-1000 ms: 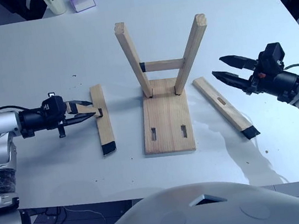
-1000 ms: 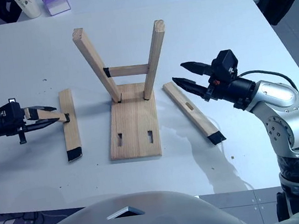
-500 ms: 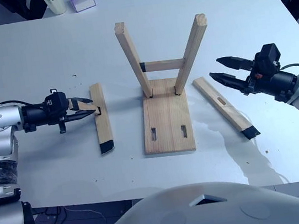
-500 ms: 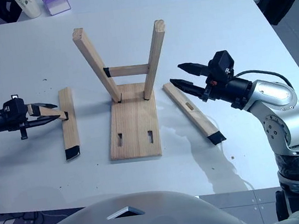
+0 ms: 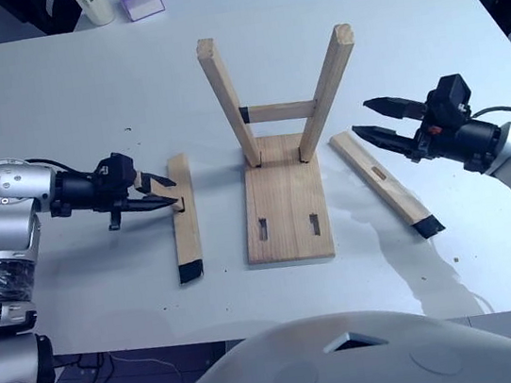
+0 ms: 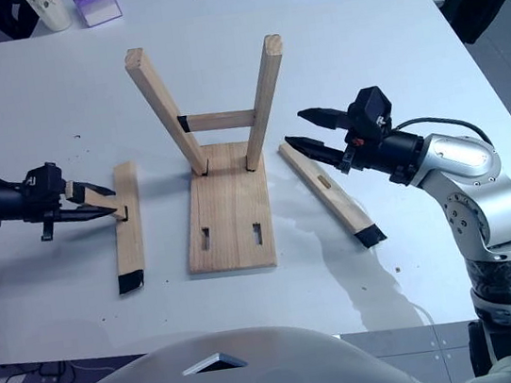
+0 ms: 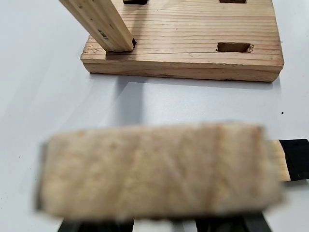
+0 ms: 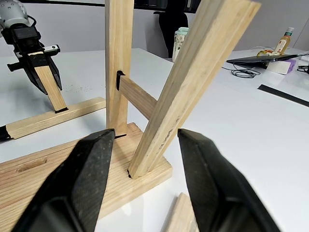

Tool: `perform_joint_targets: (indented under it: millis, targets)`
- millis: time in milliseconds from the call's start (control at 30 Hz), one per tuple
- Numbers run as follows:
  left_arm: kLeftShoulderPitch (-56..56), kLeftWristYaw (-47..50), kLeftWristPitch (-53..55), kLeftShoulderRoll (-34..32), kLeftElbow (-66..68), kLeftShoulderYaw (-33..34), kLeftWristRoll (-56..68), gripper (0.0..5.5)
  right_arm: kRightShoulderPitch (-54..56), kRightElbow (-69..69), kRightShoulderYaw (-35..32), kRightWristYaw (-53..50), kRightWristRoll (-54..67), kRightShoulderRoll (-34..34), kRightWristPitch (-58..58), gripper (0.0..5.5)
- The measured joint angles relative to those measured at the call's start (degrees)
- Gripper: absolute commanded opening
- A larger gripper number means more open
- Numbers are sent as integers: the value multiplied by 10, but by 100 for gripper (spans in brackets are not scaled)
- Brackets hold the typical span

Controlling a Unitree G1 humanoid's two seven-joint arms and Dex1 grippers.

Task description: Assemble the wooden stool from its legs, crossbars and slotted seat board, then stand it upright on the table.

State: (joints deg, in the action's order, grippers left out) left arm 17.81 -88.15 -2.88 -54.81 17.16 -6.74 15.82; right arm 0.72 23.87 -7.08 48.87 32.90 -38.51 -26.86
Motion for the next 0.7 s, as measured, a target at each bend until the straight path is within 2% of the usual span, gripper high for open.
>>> perform_joint_targets:
  millis: [233, 467, 700]
  targets:
    - [10, -3, 12, -7, -13, -19, -10, 130, -1, 1, 5, -1, -4, 0, 4, 240]
    - [-72, 47, 80, -4, -100, 28, 42, 130, 33, -38, 26, 27, -16, 0, 18, 240]
    - [-101, 71, 113, 9, -125, 46, 65, 130, 35, -41, 26, 31, -16, 0, 20, 240]
